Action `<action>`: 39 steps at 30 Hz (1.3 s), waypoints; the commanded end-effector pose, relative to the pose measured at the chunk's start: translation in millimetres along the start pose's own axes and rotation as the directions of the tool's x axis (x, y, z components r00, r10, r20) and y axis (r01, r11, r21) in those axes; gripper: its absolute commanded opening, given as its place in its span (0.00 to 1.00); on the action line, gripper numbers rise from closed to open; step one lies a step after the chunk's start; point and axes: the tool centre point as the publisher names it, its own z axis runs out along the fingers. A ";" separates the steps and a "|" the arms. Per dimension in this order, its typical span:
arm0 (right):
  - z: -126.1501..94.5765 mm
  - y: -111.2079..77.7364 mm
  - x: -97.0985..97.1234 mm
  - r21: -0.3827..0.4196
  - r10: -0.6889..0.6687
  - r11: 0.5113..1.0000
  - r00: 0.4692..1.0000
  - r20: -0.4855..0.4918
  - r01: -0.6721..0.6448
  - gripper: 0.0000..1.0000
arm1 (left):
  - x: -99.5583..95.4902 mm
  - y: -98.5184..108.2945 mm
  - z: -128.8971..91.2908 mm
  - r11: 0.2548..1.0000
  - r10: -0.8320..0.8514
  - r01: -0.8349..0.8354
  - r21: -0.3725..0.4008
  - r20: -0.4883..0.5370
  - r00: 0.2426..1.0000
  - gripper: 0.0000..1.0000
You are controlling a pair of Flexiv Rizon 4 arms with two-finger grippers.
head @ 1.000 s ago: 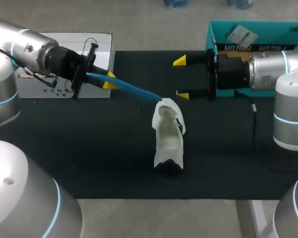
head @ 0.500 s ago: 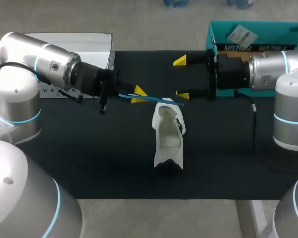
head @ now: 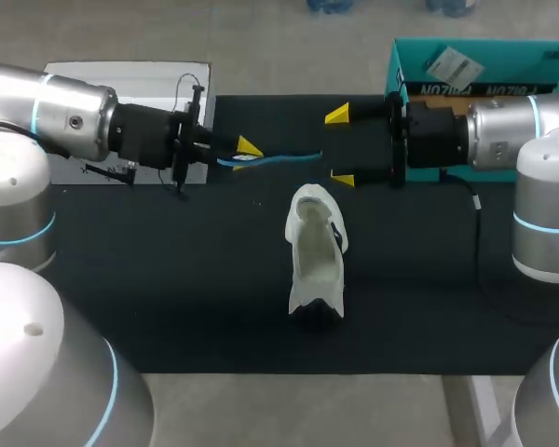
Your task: Take the shoe out of the shoebox, open the shoe tongue, remove and reinsert the insole, then place the shoe into the shoebox
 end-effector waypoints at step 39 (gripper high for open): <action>1.4 0.2 0.2 -0.001 0.001 1.000 1.000 0.003 -0.001 0.00 | 7.6 5.4 79.6 0.982 0.168 -0.166 -0.087 0.011 0.986 0.00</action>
